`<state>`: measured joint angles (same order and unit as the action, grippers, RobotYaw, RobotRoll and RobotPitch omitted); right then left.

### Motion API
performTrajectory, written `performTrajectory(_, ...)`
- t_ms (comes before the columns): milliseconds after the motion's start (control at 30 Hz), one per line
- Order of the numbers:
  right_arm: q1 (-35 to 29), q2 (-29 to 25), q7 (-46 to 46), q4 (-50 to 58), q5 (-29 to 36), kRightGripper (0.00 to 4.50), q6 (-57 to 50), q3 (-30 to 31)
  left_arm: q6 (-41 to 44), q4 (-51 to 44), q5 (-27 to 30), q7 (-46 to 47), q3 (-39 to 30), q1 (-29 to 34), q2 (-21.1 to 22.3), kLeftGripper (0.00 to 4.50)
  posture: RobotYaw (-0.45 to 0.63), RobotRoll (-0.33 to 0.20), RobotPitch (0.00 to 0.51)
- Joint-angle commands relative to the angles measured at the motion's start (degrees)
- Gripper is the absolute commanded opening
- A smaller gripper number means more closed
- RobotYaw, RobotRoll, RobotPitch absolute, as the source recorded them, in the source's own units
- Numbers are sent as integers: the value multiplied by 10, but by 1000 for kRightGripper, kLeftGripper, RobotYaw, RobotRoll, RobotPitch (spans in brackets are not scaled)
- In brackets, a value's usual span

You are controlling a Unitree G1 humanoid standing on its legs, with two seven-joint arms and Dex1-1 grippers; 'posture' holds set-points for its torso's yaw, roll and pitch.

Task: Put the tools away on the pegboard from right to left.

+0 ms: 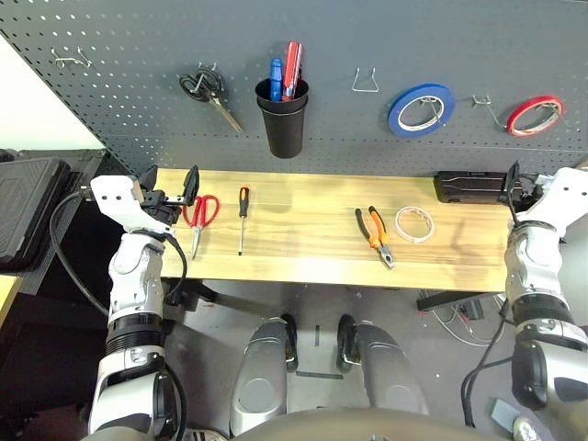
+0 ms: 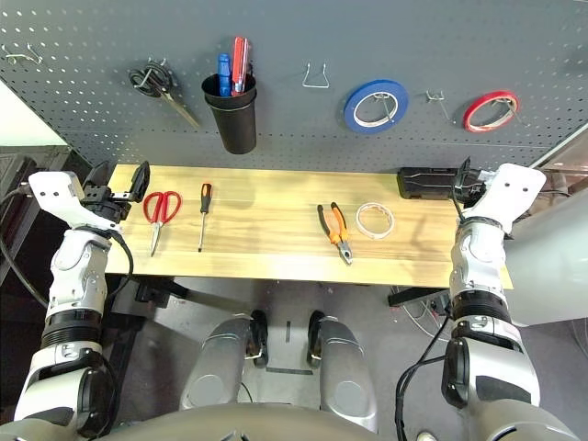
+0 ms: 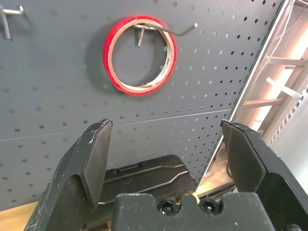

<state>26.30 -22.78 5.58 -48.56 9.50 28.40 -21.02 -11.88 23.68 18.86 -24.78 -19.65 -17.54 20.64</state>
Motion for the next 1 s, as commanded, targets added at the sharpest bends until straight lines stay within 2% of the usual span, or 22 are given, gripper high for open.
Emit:
performTrajectory(33, -2, 6, 6, -10, 1, 4500, 10, -7, -7, 16, 3, -6, -1, 1, -3, 4470, 139, 0, 125)
performTrajectory(300, -21, 5, -4, 15, -6, 4500, -10, 1, 1, 6, 4, -20, 11, 10, -9, 4470, 122, 0, 158)
performTrajectory(533, -53, -30, -58, 53, -22, 4500, -79, 24, 58, -73, 4, -51, 56, 49, -12, 4470, 113, 0, 189)
performTrajectory(733, -54, -98, -197, 63, -26, 4500, -186, 68, 146, -177, -4, -86, 120, 96, 1, 4470, 95, 0, 250)
performTrajectory(1000, -32, -169, -385, 35, -50, 4500, -244, 133, 212, -262, -28, -122, 198, 124, 28, 4470, 74, 0, 305)
